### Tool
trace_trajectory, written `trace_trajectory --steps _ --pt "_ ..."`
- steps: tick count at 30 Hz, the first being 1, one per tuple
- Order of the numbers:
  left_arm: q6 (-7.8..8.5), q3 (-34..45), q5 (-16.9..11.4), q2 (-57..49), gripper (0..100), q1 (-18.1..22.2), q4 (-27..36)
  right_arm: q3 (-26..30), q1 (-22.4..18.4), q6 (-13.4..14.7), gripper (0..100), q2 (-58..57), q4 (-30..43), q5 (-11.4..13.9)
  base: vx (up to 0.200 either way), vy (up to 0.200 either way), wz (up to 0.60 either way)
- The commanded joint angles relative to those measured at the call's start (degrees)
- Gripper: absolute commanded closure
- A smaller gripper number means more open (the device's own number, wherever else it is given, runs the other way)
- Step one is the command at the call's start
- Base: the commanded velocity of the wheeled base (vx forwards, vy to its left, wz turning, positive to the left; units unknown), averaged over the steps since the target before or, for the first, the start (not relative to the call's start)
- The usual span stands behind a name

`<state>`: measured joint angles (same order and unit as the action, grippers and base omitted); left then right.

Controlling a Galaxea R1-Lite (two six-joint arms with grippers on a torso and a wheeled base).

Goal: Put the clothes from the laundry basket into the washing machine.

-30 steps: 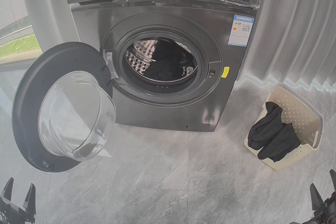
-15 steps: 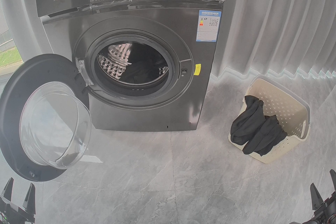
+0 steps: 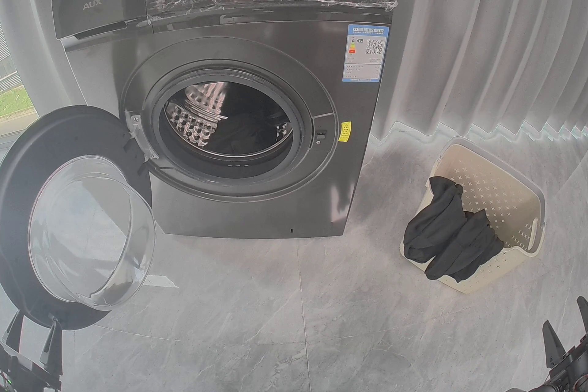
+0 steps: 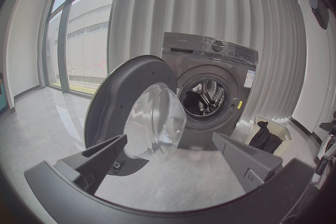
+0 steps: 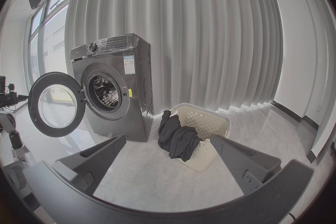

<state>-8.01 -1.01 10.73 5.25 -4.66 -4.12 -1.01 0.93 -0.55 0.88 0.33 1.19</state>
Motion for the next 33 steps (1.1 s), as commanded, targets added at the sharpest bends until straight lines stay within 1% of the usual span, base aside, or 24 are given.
trace_trajectory --steps 1,5,15,21,32,33 --pt "0.01 1.0 0.0 0.1 0 0.0 0.0 0.9 0.0 -0.1 0 -0.9 0.0 0.0 0.0 0.0 -0.6" --pt "0.01 1.0 0.0 0.1 0 0.0 0.0 0.9 0.0 -0.1 0 -0.9 0.0 0.0 0.0 0.0 -0.6" --pt "0.01 1.0 0.2 0.1 0 0.0 0.0 0.9 0.0 -0.1 0 -0.9 0.0 -0.1 0.0 0.0 0.0" --pt "-0.08 1.0 0.1 0.1 0 0.0 0.0 0.9 0.0 -0.1 0 -0.9 0.0 0.0 0.2 0.0 0.0" --pt "0.01 1.0 0.1 0.1 0 0.0 0.0 0.9 0.0 -0.1 0 -0.9 0.0 0.0 0.0 0.0 0.0" --pt "0.01 1.0 0.1 0.1 0 0.0 0.0 0.9 0.0 -0.1 0 -0.9 0.0 0.0 0.0 0.0 -0.6"
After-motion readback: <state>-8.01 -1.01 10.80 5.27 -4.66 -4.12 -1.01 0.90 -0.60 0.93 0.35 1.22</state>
